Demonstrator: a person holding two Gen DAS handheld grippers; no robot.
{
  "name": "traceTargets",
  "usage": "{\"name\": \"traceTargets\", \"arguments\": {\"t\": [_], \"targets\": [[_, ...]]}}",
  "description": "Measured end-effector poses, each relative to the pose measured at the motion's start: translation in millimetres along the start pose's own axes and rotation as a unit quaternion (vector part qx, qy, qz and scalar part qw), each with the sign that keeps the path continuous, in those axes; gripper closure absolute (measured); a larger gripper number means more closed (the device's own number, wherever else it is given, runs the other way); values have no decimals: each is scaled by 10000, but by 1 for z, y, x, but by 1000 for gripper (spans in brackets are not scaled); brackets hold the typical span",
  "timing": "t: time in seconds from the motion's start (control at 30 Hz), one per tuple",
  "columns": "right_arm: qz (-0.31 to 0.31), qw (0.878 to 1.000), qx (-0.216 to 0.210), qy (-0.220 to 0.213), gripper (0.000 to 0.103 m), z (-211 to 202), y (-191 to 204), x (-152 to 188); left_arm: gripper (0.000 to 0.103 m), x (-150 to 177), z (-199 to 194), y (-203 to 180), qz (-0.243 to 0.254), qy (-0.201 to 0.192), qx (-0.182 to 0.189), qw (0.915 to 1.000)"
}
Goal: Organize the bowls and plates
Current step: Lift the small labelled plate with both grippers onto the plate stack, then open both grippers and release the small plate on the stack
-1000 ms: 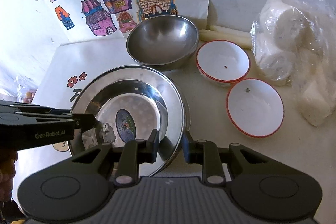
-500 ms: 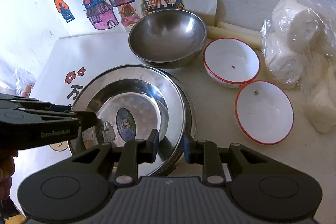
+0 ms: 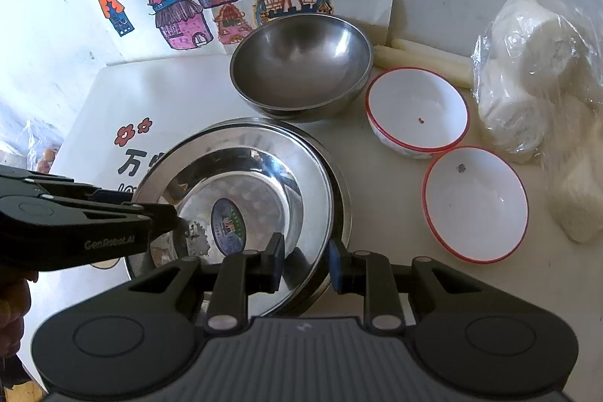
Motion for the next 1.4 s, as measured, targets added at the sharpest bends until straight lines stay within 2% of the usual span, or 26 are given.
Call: {"name": "traceTargets", "arguments": {"t": [0.33, 0.6, 0.63, 0.67, 0.7, 0.77, 0.83, 0.93, 1.07, 1.17, 1.4], "targets": [[-36, 10000, 29, 13, 73, -1, 2, 1, 73, -1, 1, 1, -104, 98, 28, 9999], [-23, 10000, -7, -29, 67, -4, 2, 1, 74, 0, -2, -1, -182, 142, 4, 9997], [-7, 10000, -8, -40, 62, -5, 1, 1, 72, 0, -4, -1, -184, 130, -19, 9997], [17, 10000, -2, -57, 54, -6, -1, 1, 70, 0, -6, -2, -173, 116, -40, 9998], [47, 10000, -2, -83, 51, -8, -3, 2, 64, -1, -8, -2, -170, 99, -52, 9998], [118, 9998, -6, -129, 42, -12, -7, 2, 51, -1, -12, -2, -191, 63, -93, 9998], [185, 9997, -24, -176, 33, -17, -12, 4, 34, -1, -17, -2, -232, 23, -133, 9996], [261, 9994, -52, -234, 15, -26, -21, 10, 19, -1, -24, 1, -388, -13, -122, 9992], [166, 9994, 40, -287, 5, -34, -30, 23, 16, 5, -28, 6, -780, -41, 44, 9969], [156, 9993, -15, -342, 0, -42, -35, 31, 1, 10, -32, 6, -961, -135, 103, 9952], [254, 9977, -11, -631, 0, -56, -54, 32, 1, 2, -40, -9, -691, -436, -37, 9966]]}}
Point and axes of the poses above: each gripper's, at about its wrist camera, not at the fingertips, and z roughly the way its jaws point, y to its left, x to its underside, the point moved 3 cm from there along z, roughly the way its jaws point, and after that the axes turned 12 degrees about z, right-handed, at the moved point
